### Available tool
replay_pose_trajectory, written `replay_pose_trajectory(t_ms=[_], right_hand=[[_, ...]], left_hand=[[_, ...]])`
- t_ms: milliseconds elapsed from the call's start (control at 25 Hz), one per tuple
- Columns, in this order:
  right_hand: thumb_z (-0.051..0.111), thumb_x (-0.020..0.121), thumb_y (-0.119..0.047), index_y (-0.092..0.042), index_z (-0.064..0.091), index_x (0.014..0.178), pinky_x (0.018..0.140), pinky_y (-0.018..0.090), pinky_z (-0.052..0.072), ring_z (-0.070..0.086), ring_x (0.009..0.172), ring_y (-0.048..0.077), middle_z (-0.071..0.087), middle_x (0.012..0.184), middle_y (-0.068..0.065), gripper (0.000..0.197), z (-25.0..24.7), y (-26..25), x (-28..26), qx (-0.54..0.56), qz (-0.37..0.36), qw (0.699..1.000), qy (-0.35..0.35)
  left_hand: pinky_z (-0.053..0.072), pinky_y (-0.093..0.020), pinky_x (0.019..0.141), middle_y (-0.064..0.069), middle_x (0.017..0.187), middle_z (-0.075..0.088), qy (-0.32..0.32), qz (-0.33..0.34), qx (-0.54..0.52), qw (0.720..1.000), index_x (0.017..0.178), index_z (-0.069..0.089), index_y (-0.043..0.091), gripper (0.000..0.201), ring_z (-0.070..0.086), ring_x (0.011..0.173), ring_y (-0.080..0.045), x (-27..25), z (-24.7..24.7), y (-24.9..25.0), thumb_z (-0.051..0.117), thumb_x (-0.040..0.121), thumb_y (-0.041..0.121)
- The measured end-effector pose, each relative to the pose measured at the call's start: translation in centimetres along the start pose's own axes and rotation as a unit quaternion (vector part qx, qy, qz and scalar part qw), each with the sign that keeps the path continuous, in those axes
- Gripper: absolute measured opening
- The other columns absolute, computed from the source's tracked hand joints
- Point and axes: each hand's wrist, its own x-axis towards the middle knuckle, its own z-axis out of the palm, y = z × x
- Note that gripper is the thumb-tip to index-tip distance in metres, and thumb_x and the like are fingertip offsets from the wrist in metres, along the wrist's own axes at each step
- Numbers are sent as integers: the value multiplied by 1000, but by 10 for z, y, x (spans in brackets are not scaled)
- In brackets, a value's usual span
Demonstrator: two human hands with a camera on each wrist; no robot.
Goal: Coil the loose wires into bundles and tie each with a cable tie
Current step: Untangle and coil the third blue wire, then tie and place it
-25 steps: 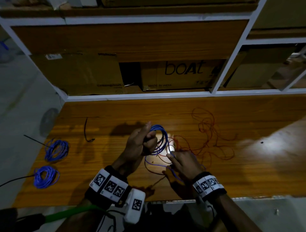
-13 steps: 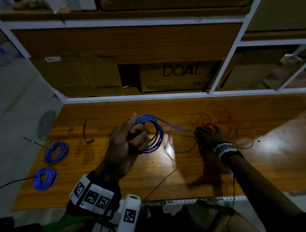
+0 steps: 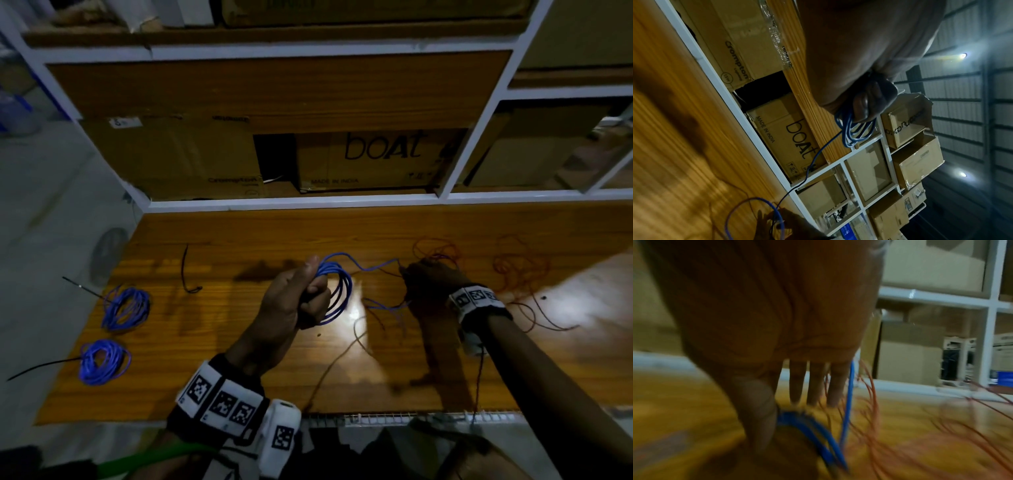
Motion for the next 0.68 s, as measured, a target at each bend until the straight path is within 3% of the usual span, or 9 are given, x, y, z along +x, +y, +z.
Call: replay_pose_trajectory(t_ms=[80,160,240,320,480,560,680], right_hand=[[61,93,-51,-28,51,139,103,44,44,51,131,31,52,144,3,53,-8,-6,-12,8,-58,998,24],[73,88,-36,-22,44,146,100,40,44,53,130,31,51,146,7,66,-16,-22,-31,44,-140,986,84],[66,95,-32,-20,36,152,102,38,41,48,133,26,45,152,7,65,-17,-52,-50,116,-208,961,143],[56,100,-35,-19,37,151,104,39,43,47,132,20,47,150,5,56,-9,-84,-62,156,-246,945,149],[41,105,-33,-22,63,121,82,43,51,63,106,25,68,116,3,30,32,-119,-58,164,-256,936,177],[43,106,-29,-21,64,111,75,36,46,61,97,23,67,103,1,23,46,-129,-60,171,-261,935,170],[39,106,-34,-22,62,113,72,33,42,59,92,19,67,103,-2,27,50,-136,-77,132,-280,933,184]], left_hand=[[12,-31,50,7,50,29,1,-4,15,1000,63,43,23,40,19,44,-8,1,-2,-4,42,94,48],[12,-33,51,7,51,29,-4,-5,20,1000,60,45,26,41,19,44,-8,1,-3,-6,42,94,49],[12,-36,53,7,51,28,-6,-7,10,1000,59,47,28,41,19,45,-9,2,-3,-7,45,93,50],[11,-36,54,8,51,27,-17,-13,-32,999,61,49,26,39,18,46,-10,4,-4,-8,51,90,53],[25,-29,52,3,60,31,-84,32,-101,991,82,48,15,36,26,52,-14,11,-5,-6,44,99,47],[31,-31,59,0,65,32,-76,63,-83,992,87,42,14,32,30,57,-17,15,-6,-7,37,102,41],[36,-32,64,0,67,40,-14,99,-30,995,88,41,12,34,38,60,-18,24,-7,-15,33,105,40]])
